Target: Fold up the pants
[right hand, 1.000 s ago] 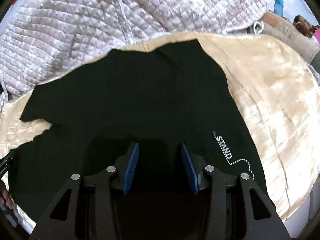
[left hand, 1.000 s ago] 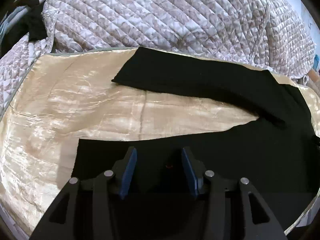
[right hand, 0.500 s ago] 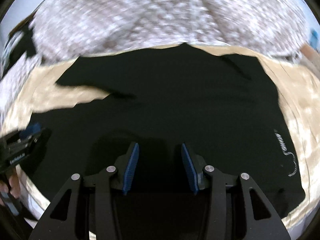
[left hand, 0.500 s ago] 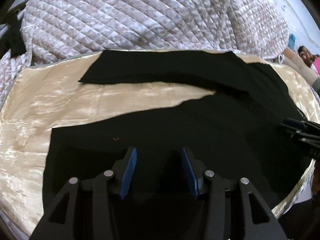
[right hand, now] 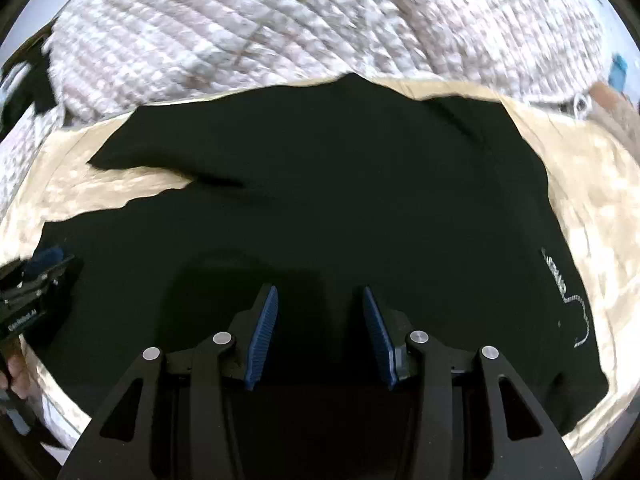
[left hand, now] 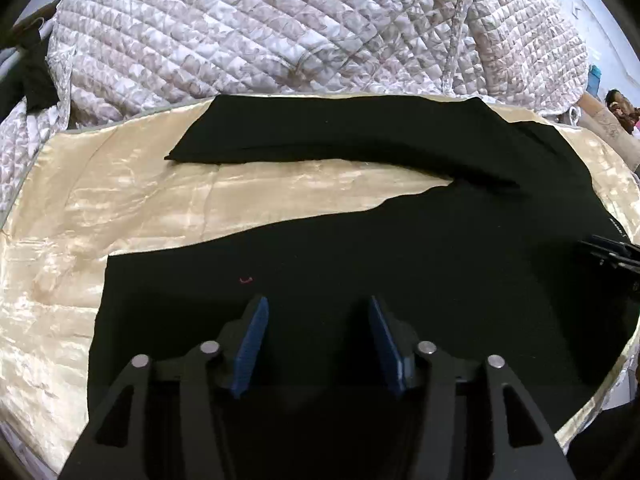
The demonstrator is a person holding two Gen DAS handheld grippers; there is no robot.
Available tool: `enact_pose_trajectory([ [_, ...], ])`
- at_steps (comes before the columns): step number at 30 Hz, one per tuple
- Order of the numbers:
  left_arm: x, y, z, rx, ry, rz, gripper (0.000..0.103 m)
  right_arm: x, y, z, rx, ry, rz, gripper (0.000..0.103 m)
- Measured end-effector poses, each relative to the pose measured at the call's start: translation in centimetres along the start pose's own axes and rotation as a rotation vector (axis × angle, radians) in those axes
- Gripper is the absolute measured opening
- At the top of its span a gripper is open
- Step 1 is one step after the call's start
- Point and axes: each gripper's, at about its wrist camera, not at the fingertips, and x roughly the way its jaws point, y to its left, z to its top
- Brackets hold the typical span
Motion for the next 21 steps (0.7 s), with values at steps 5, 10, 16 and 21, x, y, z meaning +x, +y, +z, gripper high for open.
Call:
enact_pose_trajectory([
  [5,-0.4,0.0,0.1,-0.001,-0.002,-0.008,0.057,-0.4,-0.1,0.2,0.018,-0.018,0.006,0.045],
  [10,-0.8,-0.1,0.3,0.005,-0.009,-0.018,0.057,-0.8,-0.2,0.2,0.012,-0.044,-0.007,0.045],
  [16,-1.0,-0.5,1.2,0.030,-0.006,-0.047,0.057,-0.6,0.2,0.6,-0.003,-0.035,0.037,0.045],
  [21,-0.6,-0.7,3.1,0.060,0.003,-0.063,0.057,-0.4,0.4,2.1,-0.050,-0.011,0.077,0.045],
])
